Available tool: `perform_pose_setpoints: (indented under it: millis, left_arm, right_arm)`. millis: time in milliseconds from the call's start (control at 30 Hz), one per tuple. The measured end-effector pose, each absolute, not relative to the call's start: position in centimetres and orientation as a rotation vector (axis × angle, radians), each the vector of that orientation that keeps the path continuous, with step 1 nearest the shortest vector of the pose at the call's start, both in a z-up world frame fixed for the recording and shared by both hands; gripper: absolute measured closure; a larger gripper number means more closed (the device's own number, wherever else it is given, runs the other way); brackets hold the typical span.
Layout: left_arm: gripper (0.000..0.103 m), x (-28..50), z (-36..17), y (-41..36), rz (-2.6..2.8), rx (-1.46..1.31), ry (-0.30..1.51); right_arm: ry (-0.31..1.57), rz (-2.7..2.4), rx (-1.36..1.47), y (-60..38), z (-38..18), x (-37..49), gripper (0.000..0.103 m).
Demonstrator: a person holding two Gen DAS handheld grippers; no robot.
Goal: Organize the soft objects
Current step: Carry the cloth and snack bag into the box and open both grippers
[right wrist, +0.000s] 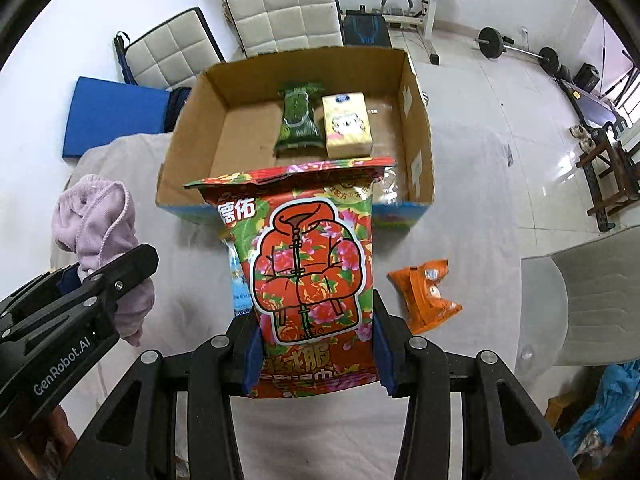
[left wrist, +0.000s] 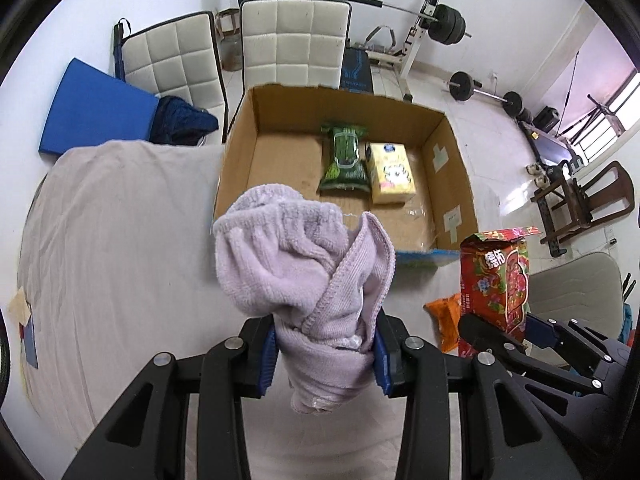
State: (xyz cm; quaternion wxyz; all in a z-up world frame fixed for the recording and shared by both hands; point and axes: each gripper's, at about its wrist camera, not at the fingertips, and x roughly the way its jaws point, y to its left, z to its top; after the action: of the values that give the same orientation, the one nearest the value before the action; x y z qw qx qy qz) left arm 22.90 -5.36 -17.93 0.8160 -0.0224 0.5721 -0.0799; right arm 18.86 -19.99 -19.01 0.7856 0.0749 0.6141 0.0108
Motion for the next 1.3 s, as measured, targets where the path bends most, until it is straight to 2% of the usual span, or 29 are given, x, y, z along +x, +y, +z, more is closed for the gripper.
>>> perform_pose_setpoints:
  millis: [267, 500, 700, 933, 1300]
  left_arm:
    - [0.068, 28.2, -17.5, -4.9, -0.172, -0.013, 1.187]
    - [0.068, 35.7, -20.5, -4.4, -0.152, -0.006, 1.235]
    - [0.067, 41.1, -25.4, -4.0, -0.148, -0.029, 1.353]
    - [0.067, 43.6, -30.7, -4.3, -0.16, -0.025, 1.471]
    - [0.067, 47.2, -35.3, -5.4, -0.169, 0.0, 1.562]
  right_arm:
    - [1.286, 0.001, 0.167, -20.8, -18.0, 23.8, 0.056]
    - [1.275, -0.072, 0.225, -22.3, -19.3, 29.6, 0.056]
    - [1.355, -0.147, 0.272, -23.4, -24.9, 33.3, 0.056]
    - [1.502, -0.205, 0.247, -24.3, -32.9, 34.2, 0.056]
    - [1.643, -0.225, 0.216, -25.2, -38.5, 35.5, 0.054]
